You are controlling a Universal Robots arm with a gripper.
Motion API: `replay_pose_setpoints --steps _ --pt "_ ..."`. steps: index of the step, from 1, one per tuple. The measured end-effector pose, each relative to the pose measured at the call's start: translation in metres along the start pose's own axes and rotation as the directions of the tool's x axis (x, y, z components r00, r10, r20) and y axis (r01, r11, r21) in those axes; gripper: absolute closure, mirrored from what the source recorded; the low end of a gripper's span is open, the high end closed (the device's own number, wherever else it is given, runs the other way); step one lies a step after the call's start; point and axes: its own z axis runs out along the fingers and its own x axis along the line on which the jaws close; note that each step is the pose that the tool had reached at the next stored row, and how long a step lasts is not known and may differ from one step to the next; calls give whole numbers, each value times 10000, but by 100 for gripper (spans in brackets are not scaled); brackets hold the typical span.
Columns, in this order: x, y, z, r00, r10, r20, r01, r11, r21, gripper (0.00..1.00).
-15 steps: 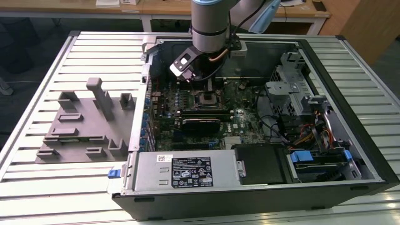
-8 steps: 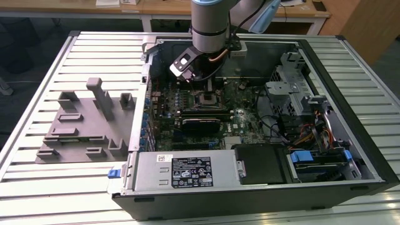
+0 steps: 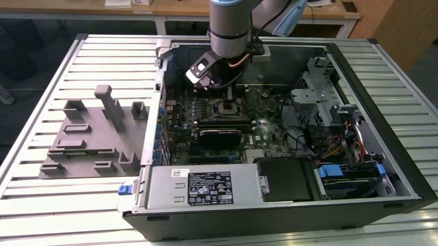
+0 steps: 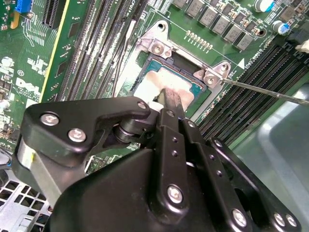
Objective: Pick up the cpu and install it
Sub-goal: 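Place the cpu into insertion slot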
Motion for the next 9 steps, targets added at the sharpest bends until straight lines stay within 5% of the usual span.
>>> replay_pose_setpoints --steps 9 --pt "-6 11 -218 10000 -1 17 1 10000 13 89"
